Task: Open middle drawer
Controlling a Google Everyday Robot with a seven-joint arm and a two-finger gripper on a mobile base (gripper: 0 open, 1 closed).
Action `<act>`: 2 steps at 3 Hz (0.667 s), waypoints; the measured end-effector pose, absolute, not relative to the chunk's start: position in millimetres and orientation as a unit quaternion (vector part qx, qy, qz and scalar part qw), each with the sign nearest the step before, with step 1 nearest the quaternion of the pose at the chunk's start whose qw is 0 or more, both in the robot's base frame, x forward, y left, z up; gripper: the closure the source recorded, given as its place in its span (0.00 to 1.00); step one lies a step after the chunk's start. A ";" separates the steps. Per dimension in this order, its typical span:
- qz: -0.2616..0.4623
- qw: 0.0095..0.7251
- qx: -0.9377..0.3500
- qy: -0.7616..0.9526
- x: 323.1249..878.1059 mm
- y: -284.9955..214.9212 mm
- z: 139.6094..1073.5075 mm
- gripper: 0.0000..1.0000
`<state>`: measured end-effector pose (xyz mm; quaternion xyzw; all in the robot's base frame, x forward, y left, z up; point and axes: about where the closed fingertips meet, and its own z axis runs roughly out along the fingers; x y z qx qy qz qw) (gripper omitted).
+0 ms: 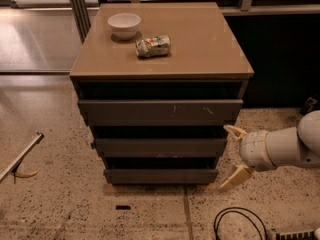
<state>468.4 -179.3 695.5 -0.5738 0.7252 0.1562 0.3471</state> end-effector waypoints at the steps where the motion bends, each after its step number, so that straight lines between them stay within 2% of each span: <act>1: 0.193 0.369 -0.562 0.715 492.7 -158.3 645.2 0.00; 2: 0.217 0.356 -0.566 0.711 515.6 -133.8 602.1 0.00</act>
Offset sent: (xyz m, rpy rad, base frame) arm 0.0794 0.0820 -0.1454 0.1225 0.1071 0.0966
